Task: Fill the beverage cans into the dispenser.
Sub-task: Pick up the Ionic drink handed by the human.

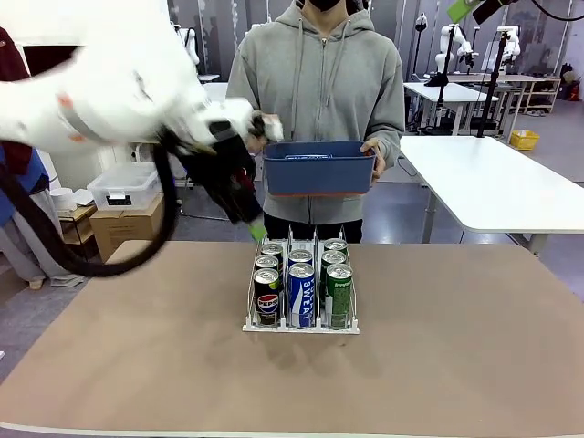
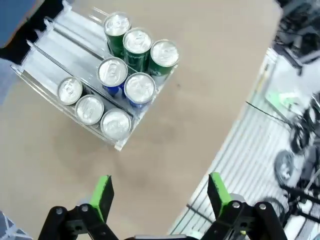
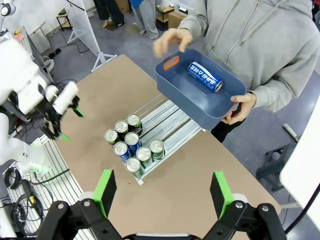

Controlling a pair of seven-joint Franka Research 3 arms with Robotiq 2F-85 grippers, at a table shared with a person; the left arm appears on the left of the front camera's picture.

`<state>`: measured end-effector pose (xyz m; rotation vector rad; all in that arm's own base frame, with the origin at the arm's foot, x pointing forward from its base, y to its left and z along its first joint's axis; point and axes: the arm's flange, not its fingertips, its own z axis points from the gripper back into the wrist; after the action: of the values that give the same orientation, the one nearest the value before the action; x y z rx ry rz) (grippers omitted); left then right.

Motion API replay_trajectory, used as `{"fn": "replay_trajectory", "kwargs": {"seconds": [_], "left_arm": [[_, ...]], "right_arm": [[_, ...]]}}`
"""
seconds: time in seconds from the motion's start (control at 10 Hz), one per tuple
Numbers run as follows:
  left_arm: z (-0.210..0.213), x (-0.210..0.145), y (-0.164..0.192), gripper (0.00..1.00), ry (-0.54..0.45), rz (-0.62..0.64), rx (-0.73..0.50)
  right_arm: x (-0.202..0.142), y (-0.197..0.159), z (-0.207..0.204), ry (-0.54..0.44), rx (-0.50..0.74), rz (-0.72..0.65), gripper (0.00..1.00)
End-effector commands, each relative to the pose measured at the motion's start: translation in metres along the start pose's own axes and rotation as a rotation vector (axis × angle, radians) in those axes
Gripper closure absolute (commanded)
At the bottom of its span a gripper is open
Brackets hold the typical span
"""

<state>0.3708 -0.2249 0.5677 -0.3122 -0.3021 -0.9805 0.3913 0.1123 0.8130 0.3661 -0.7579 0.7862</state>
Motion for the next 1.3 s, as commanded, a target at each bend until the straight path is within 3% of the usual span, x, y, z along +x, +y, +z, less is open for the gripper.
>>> {"fn": "replay_trajectory", "kwargs": {"seconds": [0.0,0.3,0.6,0.9,1.1,1.2], "left_arm": [[0.047,-0.013,0.024,0.00,0.020,-0.064,-0.070],[0.144,-0.020,0.036,0.00,-0.106,-0.092,-0.003],[0.218,-0.025,0.055,0.00,-0.245,-0.143,-0.040],[0.255,-0.031,0.043,0.00,-0.383,-0.184,0.060],[0.251,-0.027,0.037,0.00,-0.375,-0.149,0.131],[0.265,-0.029,0.040,0.00,-0.355,-0.159,0.076]], "right_arm": [[-0.002,0.000,0.000,0.001,0.001,-0.002,0.00],[-0.002,0.000,0.000,0.001,0.001,-0.002,0.00],[-0.002,0.000,0.000,0.001,0.001,-0.002,0.00],[-0.002,0.000,0.000,0.001,0.001,-0.002,0.00],[-0.002,0.000,0.000,0.001,0.001,-0.002,0.00],[-0.002,0.000,0.000,0.001,0.001,-0.002,0.00]]}}
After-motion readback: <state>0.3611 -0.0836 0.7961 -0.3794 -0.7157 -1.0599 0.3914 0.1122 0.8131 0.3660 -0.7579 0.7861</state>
